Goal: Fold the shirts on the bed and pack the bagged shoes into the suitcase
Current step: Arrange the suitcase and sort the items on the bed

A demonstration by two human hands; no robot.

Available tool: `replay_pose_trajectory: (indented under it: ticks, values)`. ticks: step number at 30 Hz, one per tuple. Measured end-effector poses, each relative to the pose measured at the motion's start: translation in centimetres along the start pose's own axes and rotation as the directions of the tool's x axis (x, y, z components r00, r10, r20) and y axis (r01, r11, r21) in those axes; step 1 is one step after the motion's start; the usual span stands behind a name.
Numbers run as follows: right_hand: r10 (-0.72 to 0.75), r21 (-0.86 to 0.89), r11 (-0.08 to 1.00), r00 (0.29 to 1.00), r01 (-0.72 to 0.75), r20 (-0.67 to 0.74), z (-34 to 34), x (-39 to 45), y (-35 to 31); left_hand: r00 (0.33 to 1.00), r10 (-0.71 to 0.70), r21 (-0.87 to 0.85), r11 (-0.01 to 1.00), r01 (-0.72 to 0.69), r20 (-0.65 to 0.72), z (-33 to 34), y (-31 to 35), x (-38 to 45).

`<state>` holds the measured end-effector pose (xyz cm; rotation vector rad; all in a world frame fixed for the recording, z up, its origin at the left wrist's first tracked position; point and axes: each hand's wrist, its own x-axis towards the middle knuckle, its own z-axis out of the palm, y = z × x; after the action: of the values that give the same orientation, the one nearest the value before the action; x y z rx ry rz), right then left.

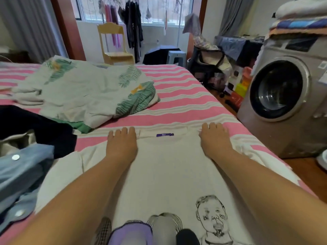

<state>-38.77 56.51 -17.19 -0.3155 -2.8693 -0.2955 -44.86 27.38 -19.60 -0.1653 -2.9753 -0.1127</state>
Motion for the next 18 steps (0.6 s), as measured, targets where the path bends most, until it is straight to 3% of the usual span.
replay_pose_trajectory:
  ticks: [3,5,7,10,12,15,18]
  values:
    - [-0.117,-0.032,0.993,0.987,0.114,-0.113,-1.4,-3.2,-0.1,0.999,0.049,-0.087,0.995,-0.046,0.023,-2.4,1.8,-4.0]
    - [-0.188,0.005,0.982,0.976,0.189,-0.108,-3.1,-7.9,0.1,0.987,0.146,-0.128,0.982,-0.136,0.07,-3.7,2.2,-10.0]
    - [-0.2,0.059,0.978,0.98,0.2,0.004,-4.6,-14.3,1.1,0.971,0.174,-0.176,0.974,-0.144,0.165,-5.1,1.2,-17.8]
    - [-0.119,0.073,0.992,0.965,0.104,0.236,-6.1,-24.1,4.7,0.947,0.138,-0.132,0.986,-0.103,0.291,-6.1,-2.2,-30.5]
    - [-0.066,0.071,0.996,0.947,0.045,0.316,-6.7,-30.0,6.8,0.94,0.067,-0.07,0.997,-0.046,0.333,-7.1,-4.9,-38.3]
    - [0.037,0.07,0.996,0.945,-0.063,0.324,-8.9,-38.3,9.2,0.902,-0.118,-0.037,0.988,0.147,0.416,-8.9,-8.4,-47.7]
    - [0.218,0.142,0.955,0.943,-0.259,0.251,-11.6,-45.5,10.7,0.881,-0.367,0.015,0.925,0.38,0.298,-11.0,-10.4,-54.0]
